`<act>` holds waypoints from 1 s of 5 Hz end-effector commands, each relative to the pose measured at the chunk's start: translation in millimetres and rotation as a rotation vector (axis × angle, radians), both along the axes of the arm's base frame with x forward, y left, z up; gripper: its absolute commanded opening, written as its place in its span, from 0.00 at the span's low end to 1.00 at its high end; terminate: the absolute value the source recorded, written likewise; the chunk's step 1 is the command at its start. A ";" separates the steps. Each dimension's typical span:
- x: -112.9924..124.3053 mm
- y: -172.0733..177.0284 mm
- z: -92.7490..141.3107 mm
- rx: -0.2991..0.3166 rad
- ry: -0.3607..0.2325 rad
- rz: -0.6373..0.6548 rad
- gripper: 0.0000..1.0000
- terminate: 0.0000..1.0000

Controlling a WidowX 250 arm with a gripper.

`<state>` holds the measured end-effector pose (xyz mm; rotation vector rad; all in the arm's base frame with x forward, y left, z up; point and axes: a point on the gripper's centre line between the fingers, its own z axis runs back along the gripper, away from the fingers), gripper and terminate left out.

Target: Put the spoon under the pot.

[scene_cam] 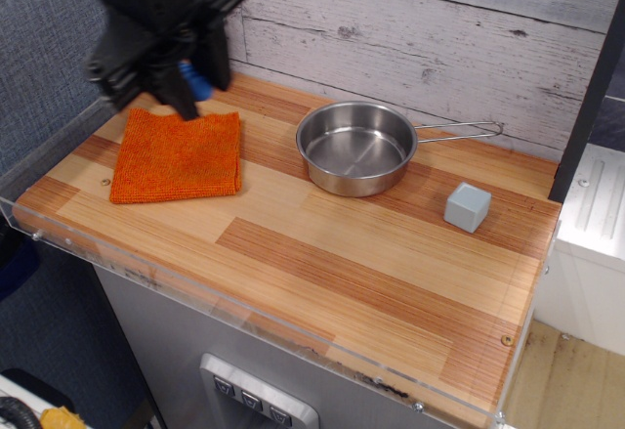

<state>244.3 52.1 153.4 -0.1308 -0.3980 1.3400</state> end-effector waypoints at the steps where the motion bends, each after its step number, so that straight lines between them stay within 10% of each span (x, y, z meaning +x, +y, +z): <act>1: 1.7 -46.8 -7.3 -0.028 -0.006 -0.039 0.00 0.00; 5: 7.9 -137.8 -71.6 -0.060 0.053 -0.147 0.00 0.00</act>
